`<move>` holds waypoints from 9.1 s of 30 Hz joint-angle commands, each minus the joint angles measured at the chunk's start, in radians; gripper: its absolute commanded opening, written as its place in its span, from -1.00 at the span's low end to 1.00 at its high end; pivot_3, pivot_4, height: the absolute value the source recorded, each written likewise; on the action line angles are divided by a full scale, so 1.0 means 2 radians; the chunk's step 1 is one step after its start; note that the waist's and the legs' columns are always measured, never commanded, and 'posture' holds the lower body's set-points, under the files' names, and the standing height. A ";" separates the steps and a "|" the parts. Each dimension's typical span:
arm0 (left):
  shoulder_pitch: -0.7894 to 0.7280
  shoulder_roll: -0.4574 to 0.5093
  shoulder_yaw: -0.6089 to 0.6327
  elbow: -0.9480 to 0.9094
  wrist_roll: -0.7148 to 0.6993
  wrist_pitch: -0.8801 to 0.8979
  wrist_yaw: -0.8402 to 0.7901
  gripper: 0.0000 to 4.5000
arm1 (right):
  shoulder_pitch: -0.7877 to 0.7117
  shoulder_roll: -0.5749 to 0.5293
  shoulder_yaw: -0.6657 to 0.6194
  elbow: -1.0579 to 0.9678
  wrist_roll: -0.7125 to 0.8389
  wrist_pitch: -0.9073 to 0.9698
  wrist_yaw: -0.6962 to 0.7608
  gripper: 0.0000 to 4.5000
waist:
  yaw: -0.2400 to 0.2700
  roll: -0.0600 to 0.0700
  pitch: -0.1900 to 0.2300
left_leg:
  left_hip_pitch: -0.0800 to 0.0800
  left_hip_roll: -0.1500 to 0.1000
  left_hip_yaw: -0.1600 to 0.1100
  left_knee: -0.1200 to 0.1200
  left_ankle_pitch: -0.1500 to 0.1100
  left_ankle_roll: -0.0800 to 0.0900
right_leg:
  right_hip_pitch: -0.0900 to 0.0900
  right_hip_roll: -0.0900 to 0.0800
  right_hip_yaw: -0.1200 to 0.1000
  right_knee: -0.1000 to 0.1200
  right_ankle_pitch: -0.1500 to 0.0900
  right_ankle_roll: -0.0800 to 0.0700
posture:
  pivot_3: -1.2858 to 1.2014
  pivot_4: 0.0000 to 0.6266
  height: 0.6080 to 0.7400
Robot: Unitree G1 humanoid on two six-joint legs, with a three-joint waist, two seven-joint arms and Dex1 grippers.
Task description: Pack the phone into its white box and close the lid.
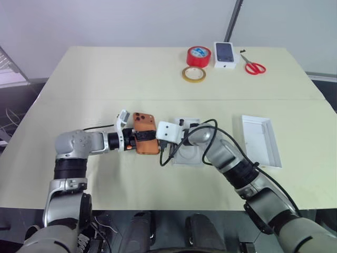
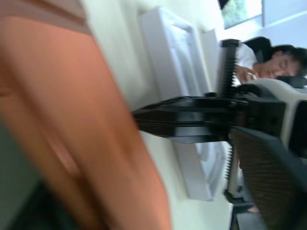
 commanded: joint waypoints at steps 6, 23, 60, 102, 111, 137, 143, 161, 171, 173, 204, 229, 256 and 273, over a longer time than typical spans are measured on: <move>0.011 0.004 0.015 0.002 -0.014 0.006 0.006 -0.08 | 0.005 0.000 0.002 -0.004 -0.001 0.001 0.002 -1.00 | 0.000 0.000 0.000 | 0.000 0.000 0.000 0.000 0.000 0.000 | 0.000 0.000 0.000 0.000 0.000 0.000 | 0.03 -0.52 0.82; 0.020 -0.024 0.063 0.009 -0.036 0.025 0.059 -0.46 | 0.010 -0.003 0.005 -0.010 -0.005 -0.002 0.001 -1.00 | 0.000 0.000 0.000 | 0.000 0.000 0.000 -0.001 0.000 -0.001 | 0.000 0.000 0.000 0.000 0.000 0.000 | 0.03 -0.52 0.82; 0.047 -0.028 0.093 -0.062 -0.105 -0.020 0.036 -1.00 | 0.215 -0.202 -0.157 -0.236 0.205 -0.089 0.162 0.42 | 0.004 -0.002 0.002 | 0.000 0.000 0.000 -0.004 0.001 -0.001 | -0.001 0.000 0.000 -0.003 0.000 0.000 | 0.03 -0.52 0.82; -0.019 -0.086 0.084 -0.061 -0.122 -0.014 0.085 -1.00 | 0.193 -0.136 -0.085 -0.198 0.131 -0.117 0.064 -0.97 | 0.004 -0.003 0.002 | 0.000 0.001 0.000 -0.003 0.001 -0.002 | 0.000 0.001 0.000 -0.002 0.000 0.000 | 0.03 -0.52 0.82; -0.010 -0.069 0.042 -0.040 -0.109 -0.012 0.056 -1.00 | 0.187 -0.151 -0.120 -0.235 0.194 -0.066 0.089 0.50 | 0.005 -0.003 0.002 | 0.000 0.001 0.000 -0.002 0.003 -0.004 | 0.000 0.001 0.000 -0.002 0.000 0.000 | 0.03 -0.52 0.82; -0.009 -0.071 0.057 -0.066 -0.126 0.057 0.101 0.98 | 0.165 -0.194 -0.184 -0.129 0.196 -0.118 0.086 0.53 | 0.005 -0.003 0.003 | 0.000 0.001 0.000 -0.001 0.002 -0.003 | 0.001 0.001 0.000 -0.001 0.000 0.000 | 0.03 -0.52 0.82; -0.015 -0.060 0.050 -0.105 -0.128 0.104 0.124 0.98 | 0.159 -0.184 -0.176 -0.121 0.192 -0.121 0.081 0.53 | 0.004 -0.003 0.003 | 0.000 0.001 0.000 -0.001 0.003 -0.004 | 0.001 0.001 0.000 -0.001 0.000 0.000 | 0.03 -0.52 0.82; -0.013 0.018 0.049 -0.161 -0.105 0.065 0.109 0.88 | 0.141 -0.170 -0.176 -0.090 0.181 -0.128 0.065 0.42 | 0.005 -0.003 0.003 | 0.000 0.001 0.000 -0.001 0.003 -0.004 | 0.001 0.001 0.000 -0.001 0.000 0.000 | 0.03 -0.52 0.82; 0.051 0.096 -0.128 -0.187 0.058 -0.165 0.035 -0.99 | 0.120 -0.160 -0.157 -0.043 0.120 -0.176 0.024 -1.00 | 0.004 -0.003 0.003 | 0.000 0.001 0.000 -0.002 0.003 -0.005 | 0.000 0.001 0.000 -0.001 0.000 0.000 | 0.03 -0.52 0.82; 0.054 0.098 -0.156 -0.181 0.083 -0.192 0.025 -0.99 | 0.118 -0.155 -0.150 -0.036 0.107 -0.181 0.016 -1.00 | 0.004 -0.003 0.003 | 0.000 0.001 0.001 -0.002 0.003 -0.005 | 0.000 0.001 0.000 -0.001 0.000 0.000 | 0.03 -0.52 0.82; -0.113 -0.221 -0.271 0.119 0.244 -0.383 -0.060 -0.99 | 0.217 -0.266 -0.235 -0.051 0.095 -0.187 0.043 -1.00 | 0.029 -0.003 0.003 | 0.000 -0.001 0.000 0.005 -0.001 0.003 | 0.005 0.000 -0.001 -0.003 0.000 0.000 | 0.03 -0.52 0.82; -0.051 -0.086 -0.179 0.031 0.229 -0.431 -0.115 -0.99 | 0.305 -0.341 -0.307 -0.056 0.138 -0.203 0.077 -1.00 | 0.017 -0.003 0.003 | 0.000 0.000 0.000 0.005 -0.001 0.003 | 0.005 0.000 -0.001 -0.002 0.000 0.000 | 0.03 -0.52 0.82; 0.075 0.065 -0.111 -0.092 0.150 -0.624 -0.281 1.00 | 0.337 -0.282 -0.422 -0.275 0.293 0.280 -0.100 0.95 | 0.014 -0.001 0.003 | -0.001 0.001 0.001 0.003 -0.001 0.003 | 0.003 -0.001 0.000 -0.003 0.000 -0.001 | 0.03 -0.52 0.82; 0.113 0.043 -0.128 -0.133 0.150 -0.619 -0.239 1.00 | 0.248 -0.273 -0.381 -0.272 0.346 0.503 -0.151 -0.08 | 0.013 -0.001 0.003 | -0.001 0.001 0.001 0.003 -0.001 0.003 | 0.002 -0.001 0.000 -0.003 0.000 -0.001 | 0.03 -0.52 0.82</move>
